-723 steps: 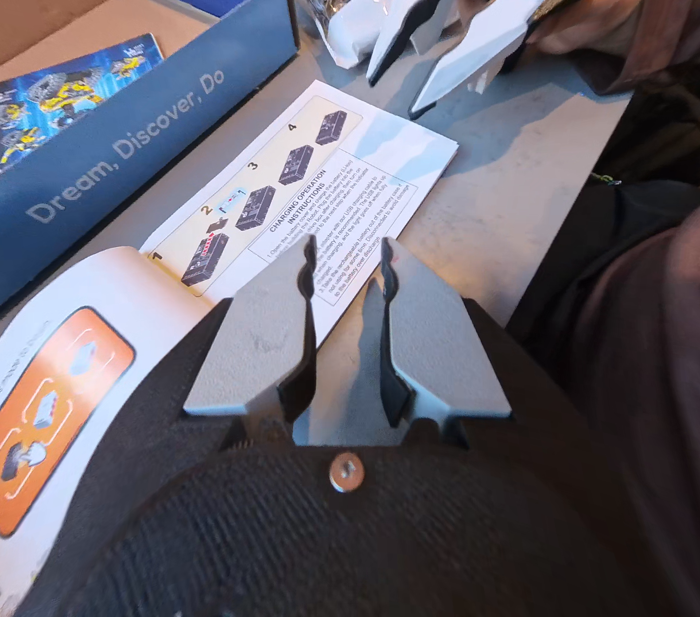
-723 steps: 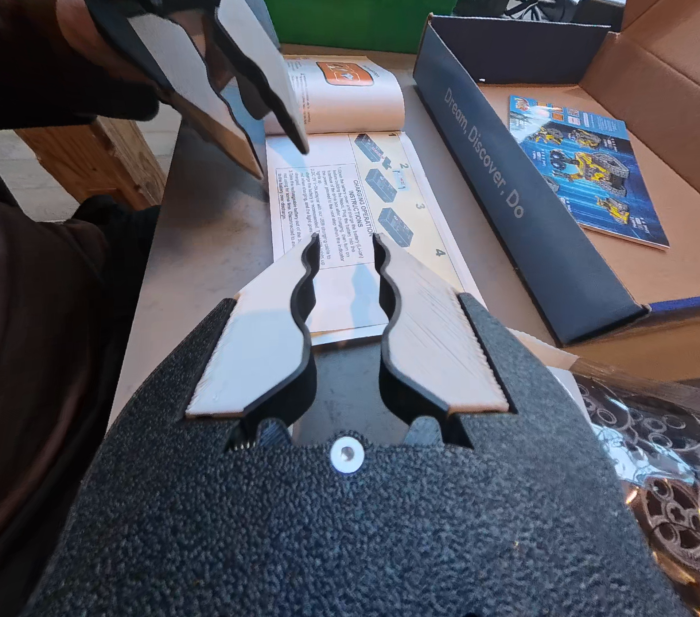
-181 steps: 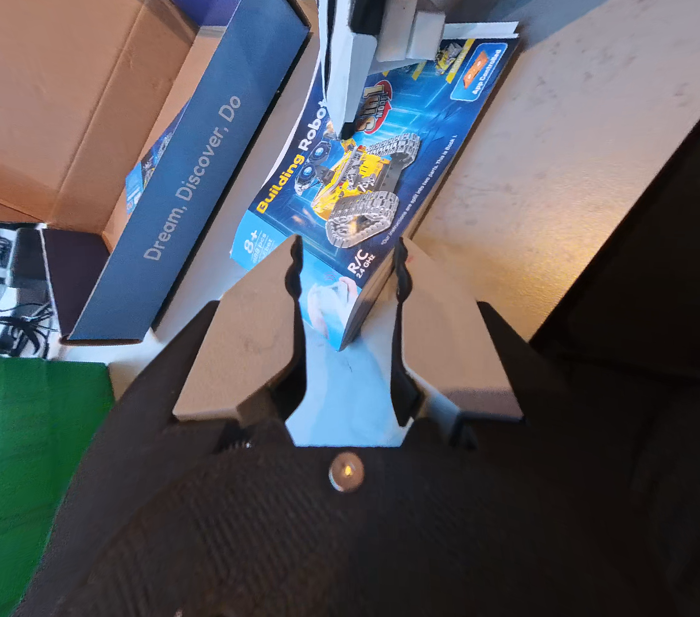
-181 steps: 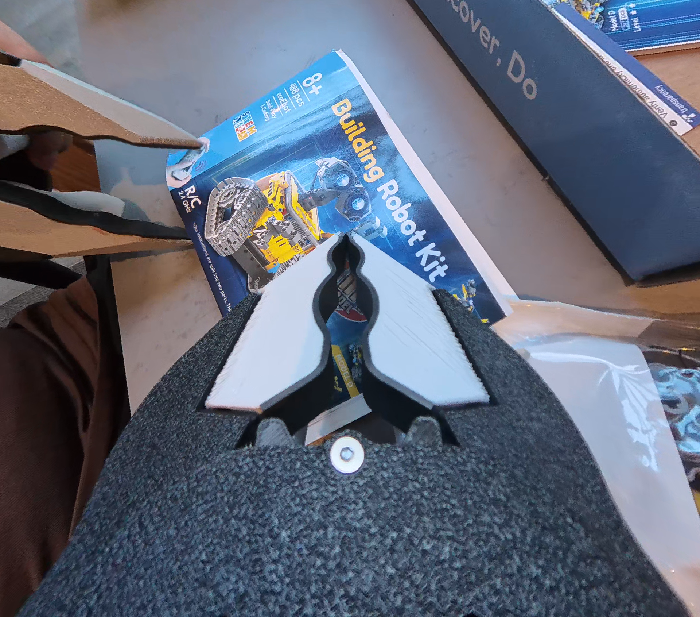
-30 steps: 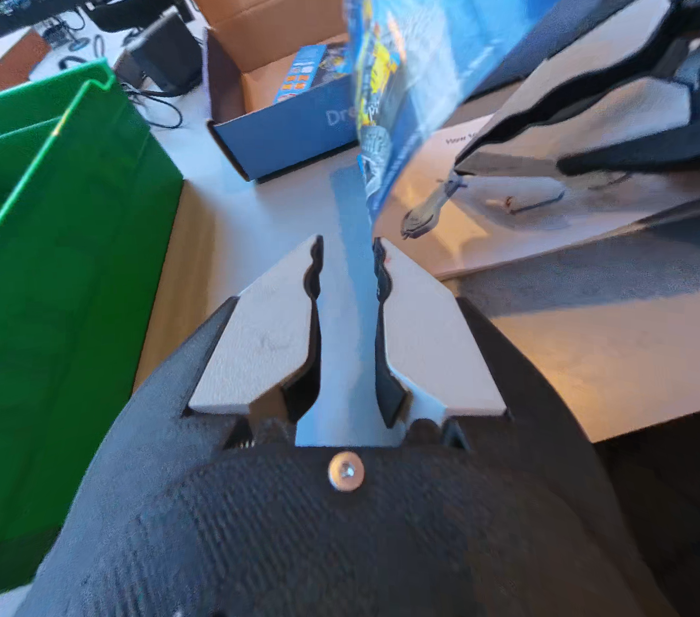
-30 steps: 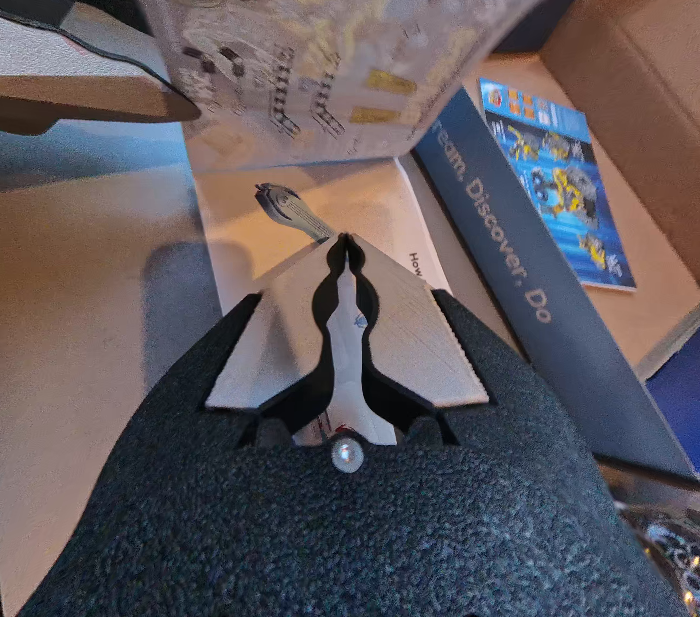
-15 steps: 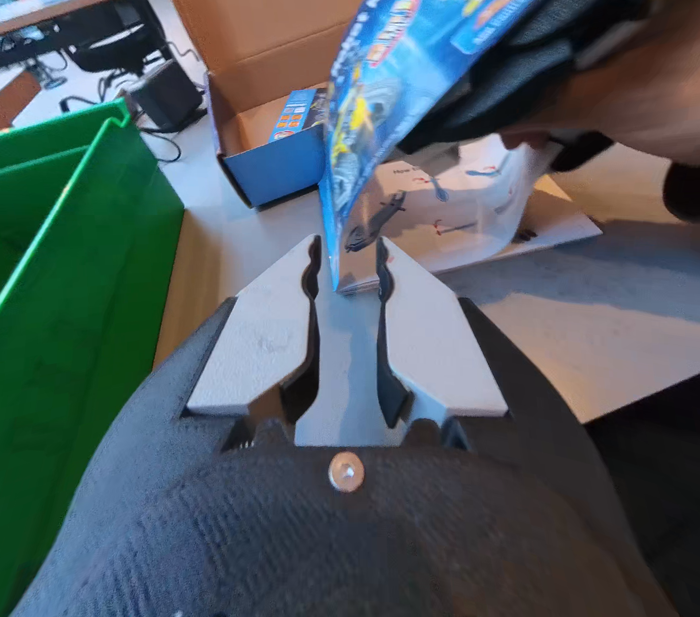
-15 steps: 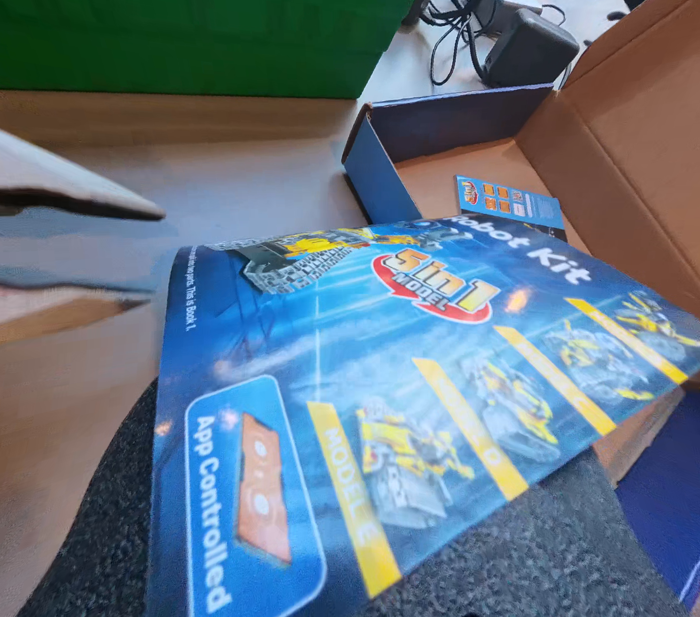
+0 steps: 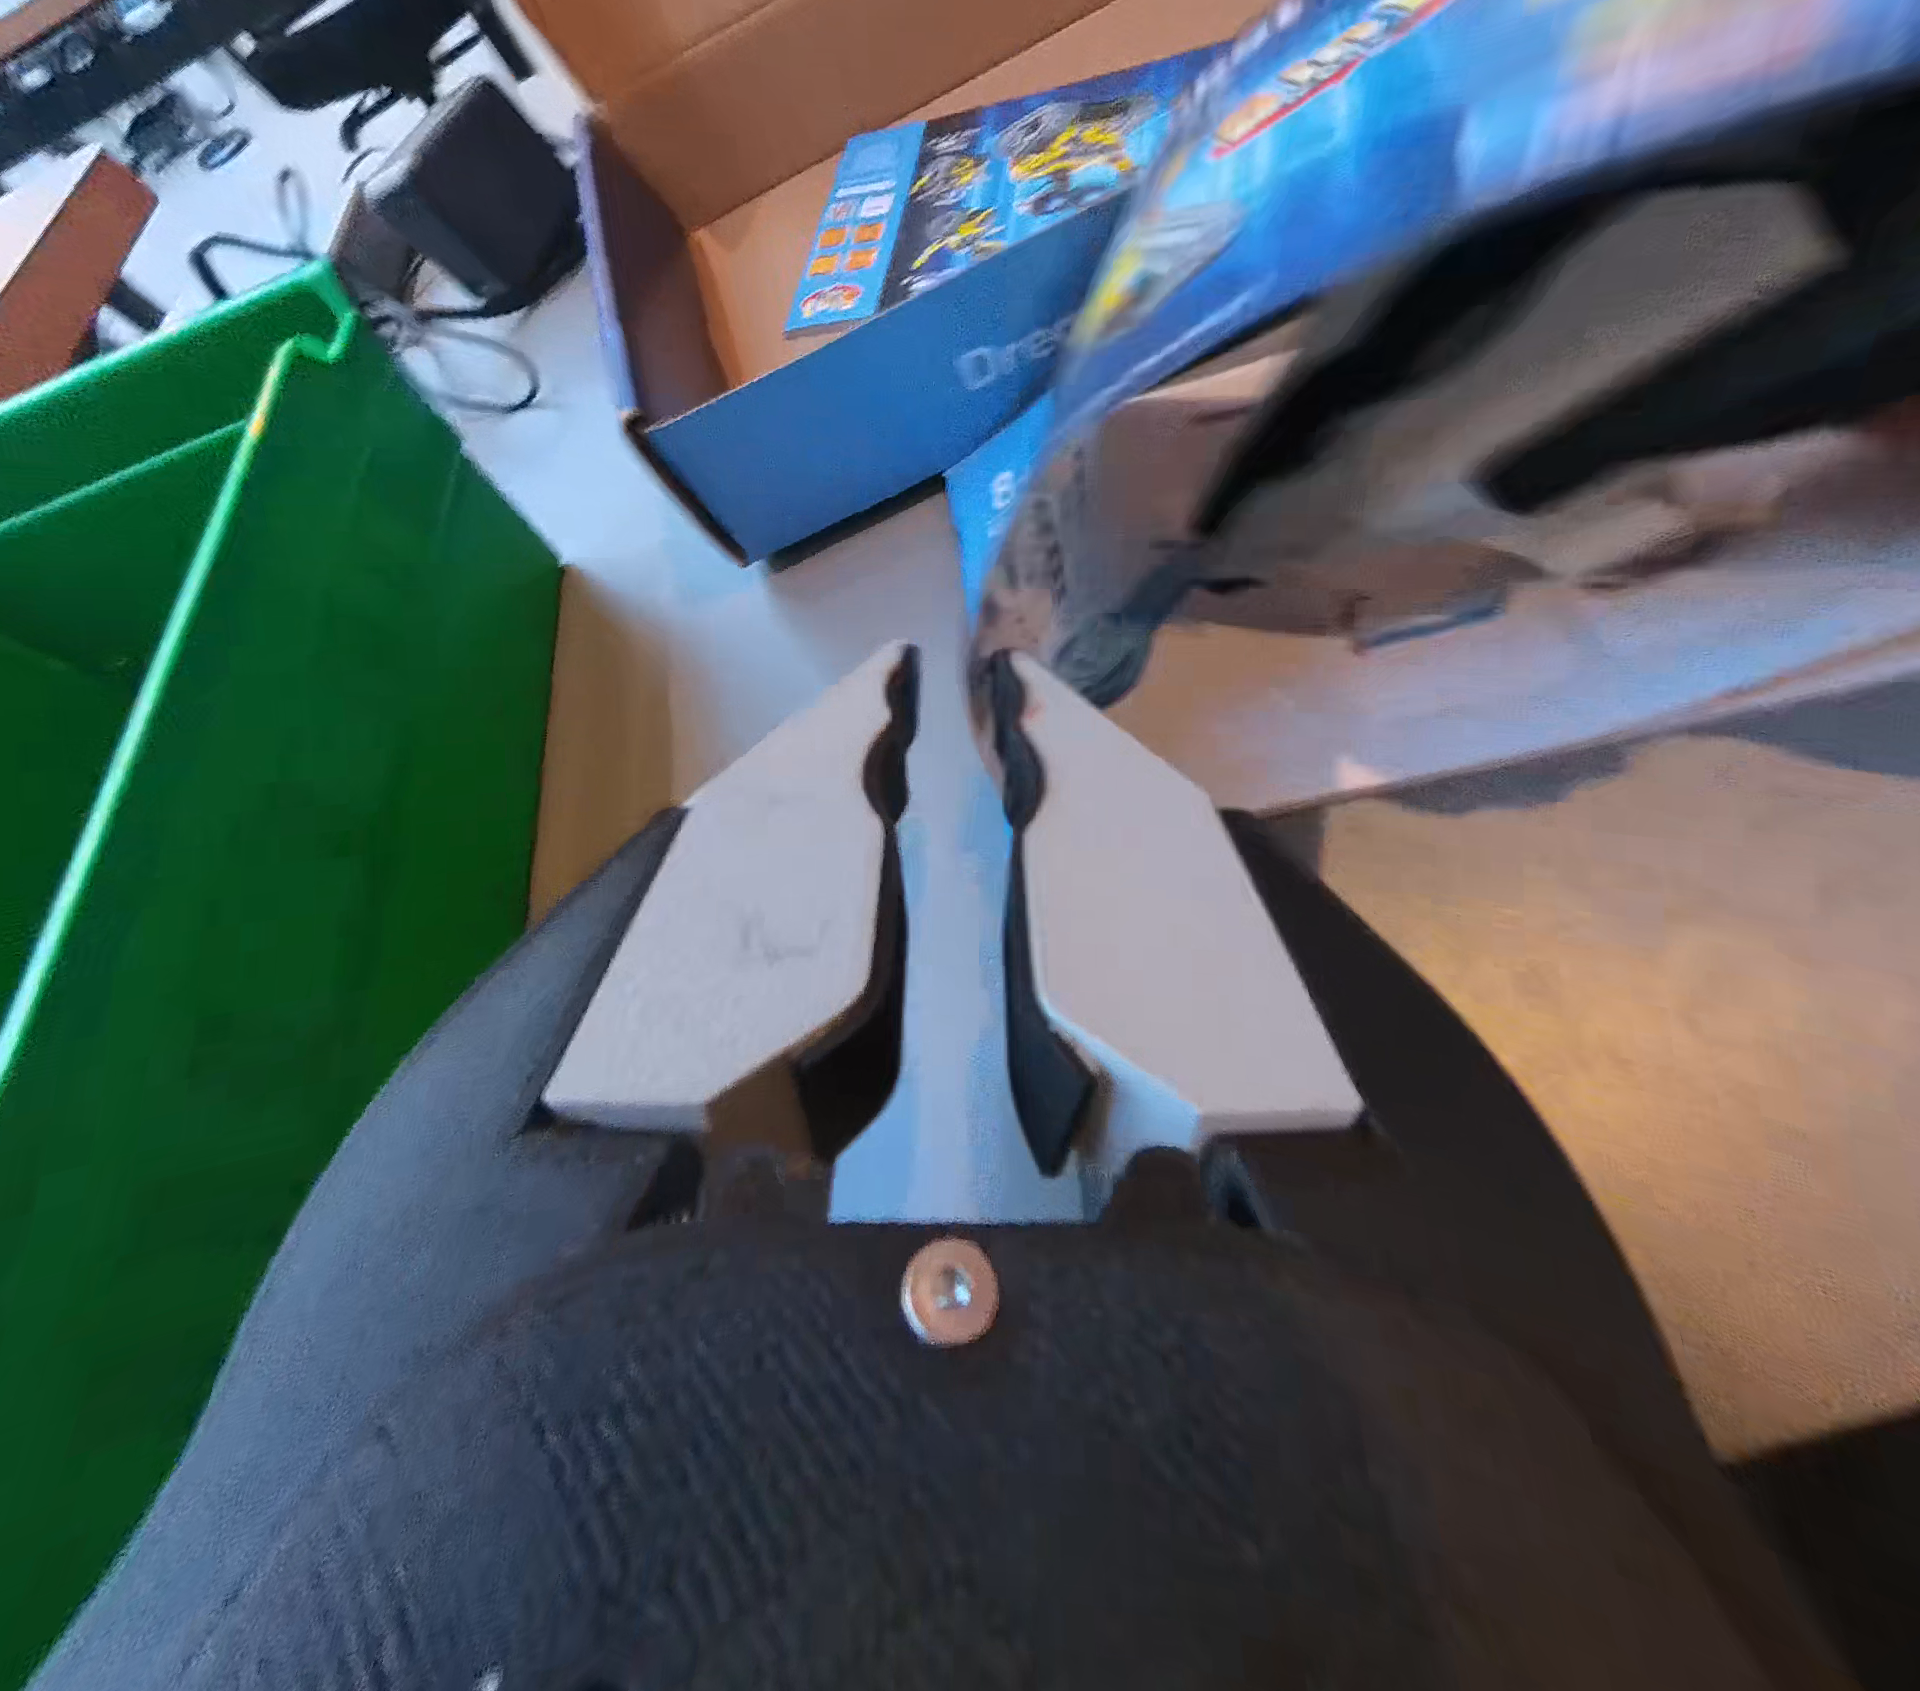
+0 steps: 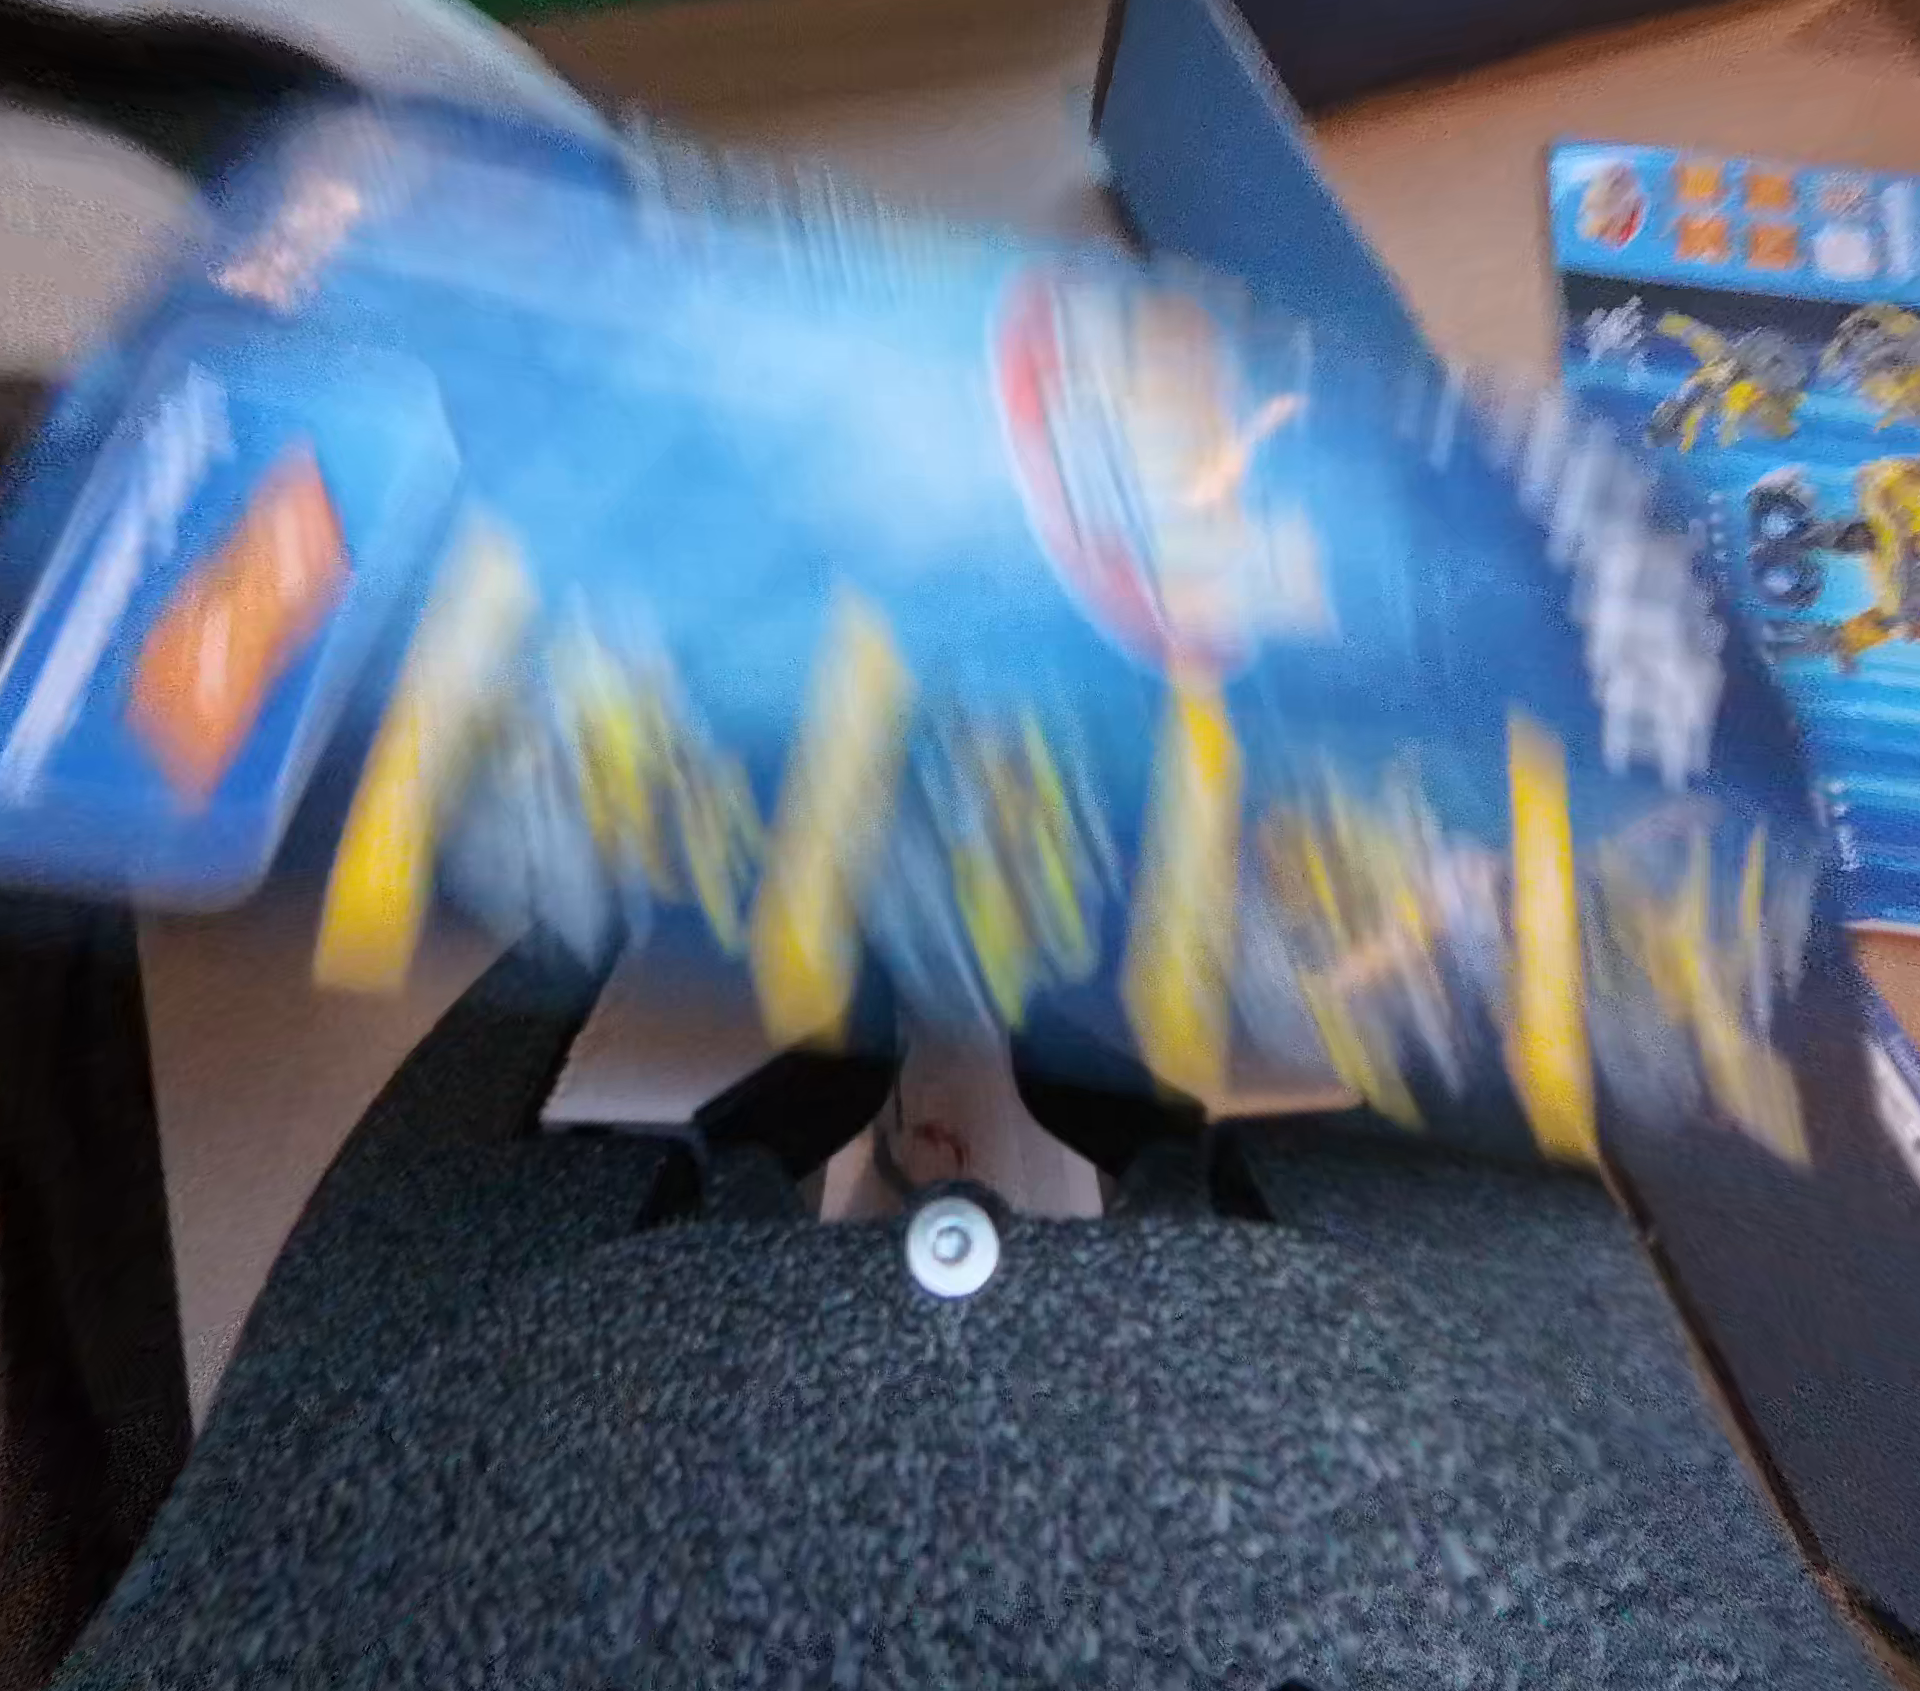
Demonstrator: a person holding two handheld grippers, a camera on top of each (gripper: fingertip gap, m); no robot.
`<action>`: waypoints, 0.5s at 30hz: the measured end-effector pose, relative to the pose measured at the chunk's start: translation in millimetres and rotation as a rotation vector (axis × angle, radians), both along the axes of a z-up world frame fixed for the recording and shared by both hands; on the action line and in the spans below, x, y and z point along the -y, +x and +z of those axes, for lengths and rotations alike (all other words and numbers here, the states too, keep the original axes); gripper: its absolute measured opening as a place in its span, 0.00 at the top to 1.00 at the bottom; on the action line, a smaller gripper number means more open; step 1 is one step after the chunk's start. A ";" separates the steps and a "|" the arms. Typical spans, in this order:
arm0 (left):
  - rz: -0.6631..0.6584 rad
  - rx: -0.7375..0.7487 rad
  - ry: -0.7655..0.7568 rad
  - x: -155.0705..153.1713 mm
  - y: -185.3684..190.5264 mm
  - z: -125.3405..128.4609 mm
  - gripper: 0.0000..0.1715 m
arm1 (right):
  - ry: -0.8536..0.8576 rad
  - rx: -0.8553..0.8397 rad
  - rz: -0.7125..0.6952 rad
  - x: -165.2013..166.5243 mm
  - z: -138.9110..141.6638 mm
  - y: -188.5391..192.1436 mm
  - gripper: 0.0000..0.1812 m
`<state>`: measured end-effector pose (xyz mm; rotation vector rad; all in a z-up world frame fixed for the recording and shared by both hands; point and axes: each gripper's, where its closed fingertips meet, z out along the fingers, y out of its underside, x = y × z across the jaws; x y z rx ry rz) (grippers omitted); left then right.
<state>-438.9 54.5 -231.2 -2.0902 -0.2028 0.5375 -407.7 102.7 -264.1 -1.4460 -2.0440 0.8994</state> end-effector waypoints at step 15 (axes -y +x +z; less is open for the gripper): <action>0.208 0.110 -0.185 57.3 -25.1 -41.8 0.93 | 0.151 0.165 0.187 -1.1 -18.8 94.0 1.00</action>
